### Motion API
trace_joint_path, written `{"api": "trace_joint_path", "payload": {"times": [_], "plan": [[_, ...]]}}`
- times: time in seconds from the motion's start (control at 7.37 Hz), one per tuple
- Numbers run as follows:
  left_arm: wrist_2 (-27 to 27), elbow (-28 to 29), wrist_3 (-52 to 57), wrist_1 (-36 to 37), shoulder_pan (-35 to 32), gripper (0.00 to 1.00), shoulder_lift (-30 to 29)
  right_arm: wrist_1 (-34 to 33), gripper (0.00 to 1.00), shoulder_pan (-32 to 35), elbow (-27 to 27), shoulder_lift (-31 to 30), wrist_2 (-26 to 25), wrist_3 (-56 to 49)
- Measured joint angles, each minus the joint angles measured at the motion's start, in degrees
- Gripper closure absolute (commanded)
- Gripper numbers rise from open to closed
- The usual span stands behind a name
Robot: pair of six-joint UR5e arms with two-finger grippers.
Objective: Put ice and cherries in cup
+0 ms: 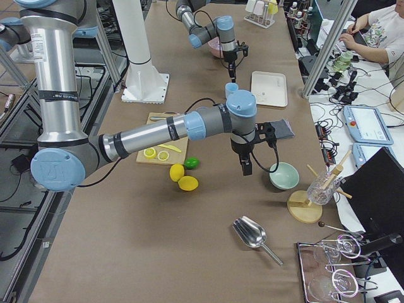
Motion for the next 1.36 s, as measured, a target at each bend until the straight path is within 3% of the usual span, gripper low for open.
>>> {"api": "trace_joint_path", "payload": {"times": [0.14, 0.81, 1.09, 1.22, 1.36], "plan": [[-1.2, -3.0, 1.0, -0.1, -1.7, 0.17, 3.2, 0.0, 0.0, 0.0, 0.6, -0.3, 0.1, 0.1], [-14.9, -24.2, 12.4, -0.3, -15.6, 0.17, 33.8, -0.1, 0.0, -0.1, 1.2, 0.5, 1.4, 0.5], [-17.3, -27.6, 20.6, -1.0, -18.7, 0.12, 42.7, -0.2, 0.0, 0.0, 1.0, 1.4, 1.7, 0.5], [-17.4, -26.9, 22.4, -1.3, -18.8, 0.12, 44.1, -0.3, 0.0, 0.1, 1.0, 1.3, 1.7, 0.5], [-16.8, -25.6, 22.6, -1.4, -18.0, 0.04, 43.8, -0.3, 0.0, 0.4, 1.2, 1.2, 1.8, 0.4]]}}
